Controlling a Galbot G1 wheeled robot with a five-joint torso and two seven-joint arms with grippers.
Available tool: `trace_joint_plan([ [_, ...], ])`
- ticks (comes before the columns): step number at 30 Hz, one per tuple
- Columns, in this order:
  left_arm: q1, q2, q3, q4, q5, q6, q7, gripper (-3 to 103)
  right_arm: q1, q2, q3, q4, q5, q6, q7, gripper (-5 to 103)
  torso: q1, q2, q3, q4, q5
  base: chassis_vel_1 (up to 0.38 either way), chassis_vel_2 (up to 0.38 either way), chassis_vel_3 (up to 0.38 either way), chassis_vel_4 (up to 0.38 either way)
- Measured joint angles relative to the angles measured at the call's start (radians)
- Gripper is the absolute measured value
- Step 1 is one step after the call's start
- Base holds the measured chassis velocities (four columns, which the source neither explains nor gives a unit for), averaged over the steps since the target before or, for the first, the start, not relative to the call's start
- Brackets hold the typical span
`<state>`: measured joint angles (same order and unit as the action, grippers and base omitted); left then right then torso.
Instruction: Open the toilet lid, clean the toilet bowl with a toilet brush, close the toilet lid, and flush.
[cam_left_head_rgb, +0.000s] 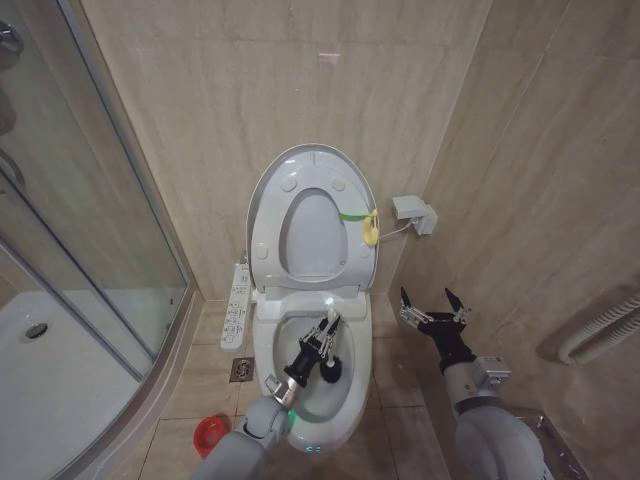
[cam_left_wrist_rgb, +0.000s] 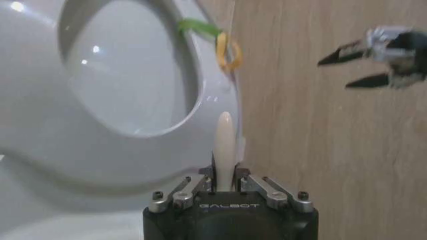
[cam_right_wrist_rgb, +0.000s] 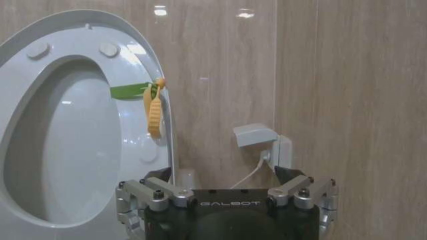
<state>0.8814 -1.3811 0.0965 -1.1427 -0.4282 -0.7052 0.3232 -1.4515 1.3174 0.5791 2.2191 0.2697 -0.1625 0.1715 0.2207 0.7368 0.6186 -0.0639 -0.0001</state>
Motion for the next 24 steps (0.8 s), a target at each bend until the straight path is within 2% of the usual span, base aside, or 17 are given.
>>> trace_joint_plan([
  [5, -0.022, 0.024, -0.036, 0.049, 0.011, 0.019, 0.003, 19, 0.000, 0.000, 0.000, 0.000, 0.000, 0.000, 0.000, 100, 0.000, 0.000, 0.000, 0.0000, 0.0000, 0.000, 0.000, 0.000, 0.000],
  [6, -0.021, 0.035, -0.041, 0.038, 0.019, 0.024, 0.008, 19, 0.000, 0.000, 0.000, 0.000, 0.000, 0.000, 0.000, 100, 0.000, 0.000, 0.000, 0.0006, 0.0005, 0.000, 0.000, 0.000, 0.000],
  [9, -0.005, 0.039, -0.026, -0.052, 0.020, 0.027, 0.009, 19, 0.000, 0.000, 0.000, 0.000, 0.000, 0.000, 0.000, 100, 0.000, 0.000, 0.000, 0.0000, 0.0001, 0.000, 0.000, 0.000, 0.000],
  [15, 0.012, 0.014, 0.018, -0.086, 0.004, 0.017, 0.001, 19, 0.000, 0.000, 0.000, 0.000, 0.000, 0.000, 0.000, 100, 0.000, 0.000, 0.000, -0.0002, 0.0001, 0.000, 0.000, 0.000, 0.000],
  [20, 0.003, 0.002, 0.018, -0.020, 0.002, 0.010, 0.002, 19, 0.000, 0.000, 0.000, 0.000, 0.000, 0.000, 0.000, 100, 0.000, 0.000, 0.000, 0.0001, 0.0001, 0.000, 0.000, 0.000, 0.000],
  [24, -0.014, 0.042, -0.050, 0.048, 0.014, 0.015, -0.028, 19, 0.000, 0.000, 0.000, 0.000, 0.000, 0.000, 0.000, 100, 0.000, 0.000, 0.000, 0.0001, 0.0000, 0.000, 0.000, 0.000, 0.000],
])
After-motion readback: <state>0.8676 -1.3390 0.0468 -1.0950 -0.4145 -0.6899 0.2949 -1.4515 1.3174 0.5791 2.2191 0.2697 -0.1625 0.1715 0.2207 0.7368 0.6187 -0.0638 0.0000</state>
